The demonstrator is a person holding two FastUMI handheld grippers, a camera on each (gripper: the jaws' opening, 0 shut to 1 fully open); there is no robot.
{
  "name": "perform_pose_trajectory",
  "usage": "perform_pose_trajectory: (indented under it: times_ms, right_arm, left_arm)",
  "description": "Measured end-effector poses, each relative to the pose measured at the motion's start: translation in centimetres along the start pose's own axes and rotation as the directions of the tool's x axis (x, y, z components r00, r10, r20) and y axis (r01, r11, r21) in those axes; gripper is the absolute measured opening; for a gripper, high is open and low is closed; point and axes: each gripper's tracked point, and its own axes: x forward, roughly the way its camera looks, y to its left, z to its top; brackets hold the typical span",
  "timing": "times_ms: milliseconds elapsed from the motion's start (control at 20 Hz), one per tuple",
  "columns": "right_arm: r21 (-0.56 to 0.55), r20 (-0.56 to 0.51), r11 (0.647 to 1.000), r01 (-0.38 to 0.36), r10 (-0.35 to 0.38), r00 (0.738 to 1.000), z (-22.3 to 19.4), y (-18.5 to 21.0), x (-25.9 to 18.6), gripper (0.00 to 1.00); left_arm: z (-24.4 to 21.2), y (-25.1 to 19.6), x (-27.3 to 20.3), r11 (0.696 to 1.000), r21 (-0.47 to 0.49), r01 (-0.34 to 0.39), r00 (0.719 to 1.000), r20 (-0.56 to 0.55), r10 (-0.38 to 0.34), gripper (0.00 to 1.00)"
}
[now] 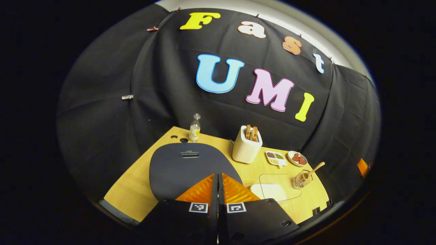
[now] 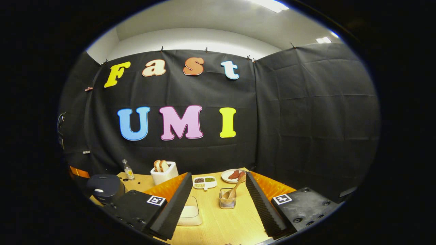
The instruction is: Close the left gripper, press the button to open the rice cooker; take a wooden spoon from the chopstick holder with the right hand, scoop a spoonful of rice and pour it into the rice cooker, then put the wooden spoon back into the chopstick holder.
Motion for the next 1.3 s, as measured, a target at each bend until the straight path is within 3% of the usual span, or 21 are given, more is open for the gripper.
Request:
perform_pose_trajectory:
  times_ms: [100, 350, 650, 900, 1100, 1300]
  right_arm:
    - [-0.007, -0.017, 1.000, 0.012, -0.012, 1.000, -0.3, -0.3, -0.5, 0.98]
    - [-0.022, -0.067, 0.999, 0.025, -0.027, 0.997, -1.5, -0.7, -1.6, 0.98]
    - [0.004, -0.112, 0.999, 0.035, -0.035, 0.993, -2.9, -0.6, -1.4, 0.98]
    - [0.019, -0.143, 1.000, -0.013, 0.016, 0.990, -4.0, 1.5, -0.9, 0.97]
    - [0.010, -0.135, 0.999, -0.045, 0.046, 0.990, -3.9, 1.8, -0.7, 0.98]
    - [0.051, -0.182, 0.998, -0.032, 0.041, 0.982, -4.6, 0.8, 0.3, 0.98]
  left_arm:
    - [-1.1, 0.4, 1.0, 0.999, -0.039, 0.014, 0.999, -0.043, -0.016, 0.06]
    - [-4.2, 1.1, 3.1, 0.999, -0.036, 0.007, 0.991, -0.131, -0.012, 0.06]
    - [-5.5, 0.9, 3.5, 1.000, -0.020, -0.006, 0.990, -0.141, 0.003, 0.06]
    - [-6.3, 1.0, 3.6, 0.997, 0.074, -0.028, 0.989, -0.141, 0.038, 0.06]
    - [-5.3, 0.7, 3.1, 0.986, 0.156, -0.055, 0.992, -0.102, 0.071, 0.06]
    - [0.9, -0.3, 0.6, 0.996, 0.060, -0.069, 0.994, 0.084, 0.064, 0.06]
